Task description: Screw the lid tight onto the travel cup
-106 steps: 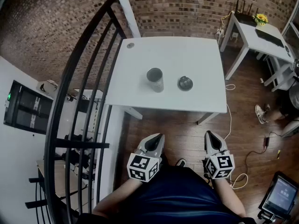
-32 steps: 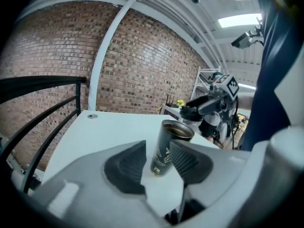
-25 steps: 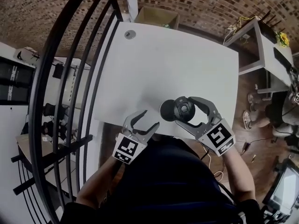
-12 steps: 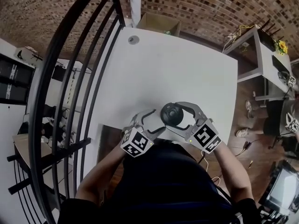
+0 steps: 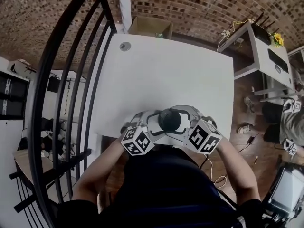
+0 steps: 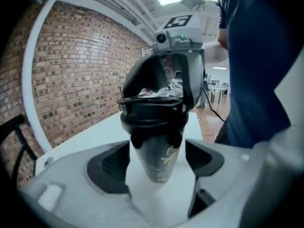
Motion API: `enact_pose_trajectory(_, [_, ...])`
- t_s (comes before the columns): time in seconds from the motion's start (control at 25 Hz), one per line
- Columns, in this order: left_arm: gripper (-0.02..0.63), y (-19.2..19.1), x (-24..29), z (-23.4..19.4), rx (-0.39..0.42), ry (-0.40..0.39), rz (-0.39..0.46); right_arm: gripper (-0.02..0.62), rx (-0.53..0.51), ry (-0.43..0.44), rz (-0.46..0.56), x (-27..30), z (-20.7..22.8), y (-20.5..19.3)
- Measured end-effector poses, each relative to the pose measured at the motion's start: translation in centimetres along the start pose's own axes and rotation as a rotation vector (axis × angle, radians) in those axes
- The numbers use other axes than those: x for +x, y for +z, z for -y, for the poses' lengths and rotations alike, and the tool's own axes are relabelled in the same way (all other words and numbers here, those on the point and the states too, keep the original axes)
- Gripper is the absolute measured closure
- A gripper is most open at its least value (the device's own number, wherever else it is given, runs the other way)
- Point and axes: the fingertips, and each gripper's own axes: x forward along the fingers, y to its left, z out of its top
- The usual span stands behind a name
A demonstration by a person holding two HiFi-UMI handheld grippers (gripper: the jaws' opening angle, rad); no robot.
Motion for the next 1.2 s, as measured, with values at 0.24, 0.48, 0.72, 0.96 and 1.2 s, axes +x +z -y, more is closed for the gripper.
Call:
enact_pose_trajectory(0.24, [0.215,-4.1,0.2,1.5,0.086,-0.078,-0.028,0.239,-0.025,0.048,-0.274,4.1,-2.7,-0.2])
enact_pose_trajectory(0.48, [0.198,-3.5,1.2,1.3,0.098,-0.103,0.055,0.244,0.002,0.027,-0.315,3.8,-2.3,0.1])
enact_pose_trajectory(0.72, [0.199,-1.9,4.2,-0.4,0.129,-0.075,0.106,0.258,-0.038,-0.046,-0.297,2.8,0.0,-0.9])
enact_pose_trajectory(0.96, [0.199,5.2,9.0,-1.9,0.064,0.003,0.075,0.255,-0.107,-0.029,-0.256,-3.1,3.6,-3.0])
enact_pose_trajectory(1.2, [0.199,5.4,9.8,-2.6,0.097,0.020,0.046,0.235,-0.142,-0.042,-0.362,-4.6,5.1,-4.6])
